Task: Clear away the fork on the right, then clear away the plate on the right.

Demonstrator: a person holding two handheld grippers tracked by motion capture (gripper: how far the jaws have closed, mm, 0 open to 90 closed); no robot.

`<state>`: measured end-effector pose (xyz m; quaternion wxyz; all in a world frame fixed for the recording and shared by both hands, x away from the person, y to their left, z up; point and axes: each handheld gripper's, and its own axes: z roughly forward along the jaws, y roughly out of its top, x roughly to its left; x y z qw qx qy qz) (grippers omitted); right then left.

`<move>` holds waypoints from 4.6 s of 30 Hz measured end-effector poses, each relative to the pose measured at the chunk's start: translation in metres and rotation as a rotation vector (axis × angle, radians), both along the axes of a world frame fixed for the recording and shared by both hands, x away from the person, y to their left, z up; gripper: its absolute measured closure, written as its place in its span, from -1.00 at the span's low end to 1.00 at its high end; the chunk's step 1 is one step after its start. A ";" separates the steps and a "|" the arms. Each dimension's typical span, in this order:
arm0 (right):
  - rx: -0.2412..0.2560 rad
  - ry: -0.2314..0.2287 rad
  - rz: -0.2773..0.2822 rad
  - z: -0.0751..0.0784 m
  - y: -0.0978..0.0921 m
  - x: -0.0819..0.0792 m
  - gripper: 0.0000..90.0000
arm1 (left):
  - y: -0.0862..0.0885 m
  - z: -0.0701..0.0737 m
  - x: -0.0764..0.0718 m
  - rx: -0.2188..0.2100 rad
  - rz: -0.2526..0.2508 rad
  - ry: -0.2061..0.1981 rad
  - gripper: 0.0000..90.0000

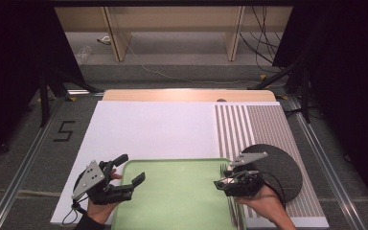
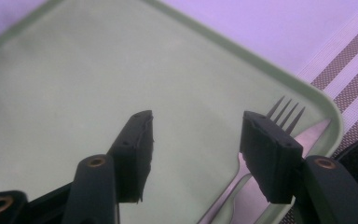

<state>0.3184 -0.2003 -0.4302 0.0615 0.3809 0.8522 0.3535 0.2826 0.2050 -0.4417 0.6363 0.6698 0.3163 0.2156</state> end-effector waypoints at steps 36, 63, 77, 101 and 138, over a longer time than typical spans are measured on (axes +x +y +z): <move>0.291 -0.050 -0.271 0.015 -0.077 -0.013 -0.54 | 0.000 0.001 -0.001 -0.003 -0.001 -0.005 -0.68; 0.342 -0.031 -0.409 0.007 -0.115 -0.029 -0.57 | 0.000 0.000 0.001 -0.003 -0.001 0.003 -0.68; 0.348 -0.012 -0.459 0.001 -0.128 -0.037 -0.57 | 0.000 0.000 0.001 -0.006 0.003 0.004 -0.68; 0.360 0.042 -0.558 -0.008 -0.151 -0.050 -0.58 | 0.000 0.000 0.002 -0.013 0.002 0.007 -0.68; 0.377 0.159 -0.722 -0.022 -0.186 -0.061 -0.56 | -0.001 -0.001 0.001 -0.002 0.001 0.008 -0.69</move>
